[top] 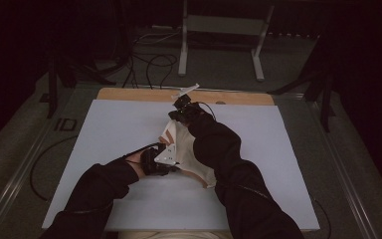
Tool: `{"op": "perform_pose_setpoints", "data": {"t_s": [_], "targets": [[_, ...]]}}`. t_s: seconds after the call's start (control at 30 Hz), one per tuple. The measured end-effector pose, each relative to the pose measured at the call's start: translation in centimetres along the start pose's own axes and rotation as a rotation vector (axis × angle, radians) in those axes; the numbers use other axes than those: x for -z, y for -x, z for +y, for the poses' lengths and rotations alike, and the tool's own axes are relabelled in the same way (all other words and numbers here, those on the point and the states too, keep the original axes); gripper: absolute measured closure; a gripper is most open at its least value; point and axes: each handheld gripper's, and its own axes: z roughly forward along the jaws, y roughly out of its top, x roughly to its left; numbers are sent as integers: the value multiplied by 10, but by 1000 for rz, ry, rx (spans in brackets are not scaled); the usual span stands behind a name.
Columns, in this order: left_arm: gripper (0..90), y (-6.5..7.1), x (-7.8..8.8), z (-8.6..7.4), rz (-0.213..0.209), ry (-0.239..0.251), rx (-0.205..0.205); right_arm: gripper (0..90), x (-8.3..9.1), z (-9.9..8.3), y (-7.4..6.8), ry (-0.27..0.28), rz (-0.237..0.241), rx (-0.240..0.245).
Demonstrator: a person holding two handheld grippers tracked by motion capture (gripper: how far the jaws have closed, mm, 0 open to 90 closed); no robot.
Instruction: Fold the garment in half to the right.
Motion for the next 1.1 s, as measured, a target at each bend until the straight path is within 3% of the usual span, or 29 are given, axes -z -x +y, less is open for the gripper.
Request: {"op": "perform_pose_setpoints", "data": {"t_s": [0.63, 0.93, 1.1], "targets": [[848, -3, -8, 34, -44, -53, -83, 894, 40, -30, 26, 44, -43, -48], [848, -1, -20, 45, -81, -103, -120, 894, 50, -51, 35, 58, -50, -72], [847, 0, -28, 49, -100, -118, -120, 894, 53, -63, 40, 65, -44, -82]]}}
